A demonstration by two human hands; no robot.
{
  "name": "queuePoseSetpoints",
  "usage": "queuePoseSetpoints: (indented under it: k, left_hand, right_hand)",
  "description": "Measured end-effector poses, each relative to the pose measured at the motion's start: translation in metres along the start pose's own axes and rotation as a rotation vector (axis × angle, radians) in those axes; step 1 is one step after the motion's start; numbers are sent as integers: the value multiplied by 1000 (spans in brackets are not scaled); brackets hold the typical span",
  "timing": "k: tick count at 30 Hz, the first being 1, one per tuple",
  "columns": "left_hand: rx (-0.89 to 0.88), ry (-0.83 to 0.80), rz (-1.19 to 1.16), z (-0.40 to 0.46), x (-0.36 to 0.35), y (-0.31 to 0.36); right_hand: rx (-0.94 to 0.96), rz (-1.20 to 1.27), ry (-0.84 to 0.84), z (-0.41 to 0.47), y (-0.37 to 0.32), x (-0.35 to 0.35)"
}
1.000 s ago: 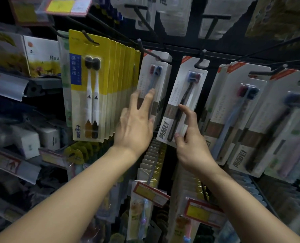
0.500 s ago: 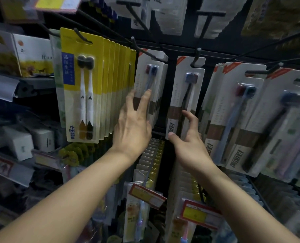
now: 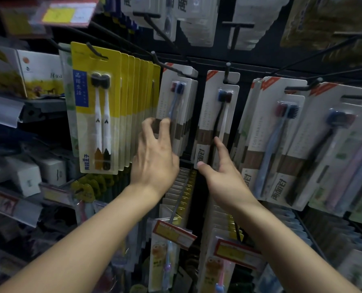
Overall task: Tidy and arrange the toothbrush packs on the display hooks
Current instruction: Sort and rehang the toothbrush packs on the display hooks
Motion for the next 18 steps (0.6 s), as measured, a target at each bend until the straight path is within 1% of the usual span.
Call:
queuePoseSetpoints:
  k: [11,18]
  left_hand:
    - [31,-21,29,-11,15,12]
    - [-4,-47,3,-23,24,25]
  right_hand:
    - [-61,-14,-6,-11,-5,-5]
    - [-64,67,-52,-23,-12,-6]
Point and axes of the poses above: each hand's wrist, its own z-axis towards the middle knuckle, its own x-axis out of the back of the hand, y = z × x, the point moved 4 cm from there along z, towards the middle knuckle, and after that the axes turned 10 degrees about -y, right-handed, at the moved point
